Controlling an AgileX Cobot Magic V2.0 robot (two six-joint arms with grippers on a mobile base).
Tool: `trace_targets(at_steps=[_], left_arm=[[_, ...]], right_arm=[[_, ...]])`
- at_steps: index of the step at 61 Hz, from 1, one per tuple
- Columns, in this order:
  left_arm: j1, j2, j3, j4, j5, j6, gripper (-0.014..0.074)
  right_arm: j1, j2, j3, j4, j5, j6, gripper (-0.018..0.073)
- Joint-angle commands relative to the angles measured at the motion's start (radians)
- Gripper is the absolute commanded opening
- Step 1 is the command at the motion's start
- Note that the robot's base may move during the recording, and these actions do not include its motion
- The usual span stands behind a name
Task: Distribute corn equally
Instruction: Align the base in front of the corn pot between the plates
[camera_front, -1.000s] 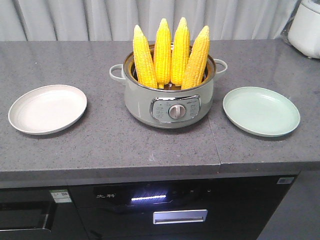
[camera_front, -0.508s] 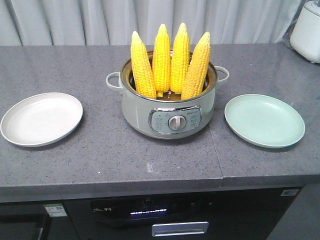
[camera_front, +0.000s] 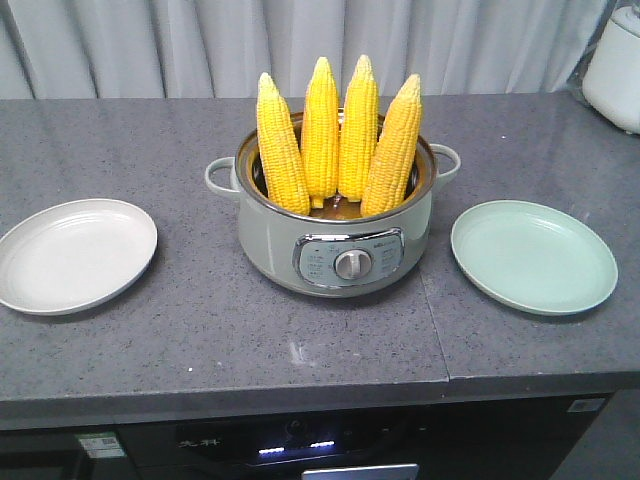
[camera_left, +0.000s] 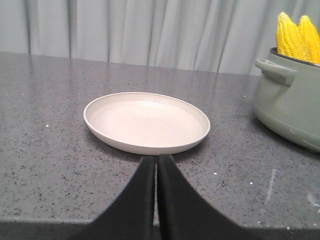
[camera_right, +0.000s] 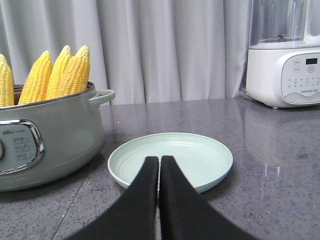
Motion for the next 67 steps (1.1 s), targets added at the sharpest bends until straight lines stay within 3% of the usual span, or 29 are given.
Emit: trace_targets(at_steps=[1,67], left_arm=[[0.001,-0.004,-0.024,0.000,-0.081,-0.010,-0.0006],[0.001,-0.004,-0.024,0.000,-0.081,-0.010,-0.0006]], right_arm=[[-0.004,-0.005,0.019,-0.011,-0.075,-0.005,-0.0005],[-0.004,-0.005,0.019,-0.011,-0.075,-0.005,-0.0005]])
